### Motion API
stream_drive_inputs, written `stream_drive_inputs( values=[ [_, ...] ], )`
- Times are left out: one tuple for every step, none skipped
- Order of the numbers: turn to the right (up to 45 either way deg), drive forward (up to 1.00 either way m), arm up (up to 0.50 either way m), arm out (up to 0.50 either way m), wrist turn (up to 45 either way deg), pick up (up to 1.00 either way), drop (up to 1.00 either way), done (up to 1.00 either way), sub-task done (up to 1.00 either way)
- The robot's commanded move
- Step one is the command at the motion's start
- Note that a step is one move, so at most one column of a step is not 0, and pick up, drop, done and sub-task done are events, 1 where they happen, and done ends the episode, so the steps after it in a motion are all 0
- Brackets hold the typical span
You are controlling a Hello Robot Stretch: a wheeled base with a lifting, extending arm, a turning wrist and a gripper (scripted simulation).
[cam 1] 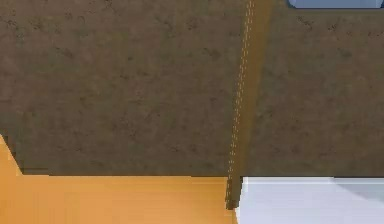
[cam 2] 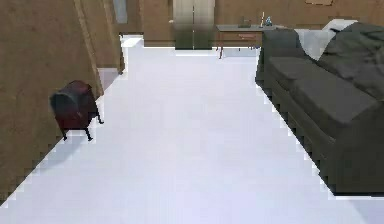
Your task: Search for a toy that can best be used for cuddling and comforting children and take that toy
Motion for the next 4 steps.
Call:
stream_drive_inputs(
  values=[
    [39.0, 0.00, 0.00, 0.00, 0.0, 0.00, 0.00, 0.00, 0.00],
    [0.0, 0.15, 0.00, 0.00, 0.0, 0.00, 0.00, 0.00, 0.00],
    [-45.0, 0.00, 0.00, 0.00, 0.0, 0.00, 0.00, 0.00, 0.00],
    [-45.0, 0.00, 0.00, 0.00, 0.0, 0.00, 0.00, 0.00, 0.00]
  ],
)
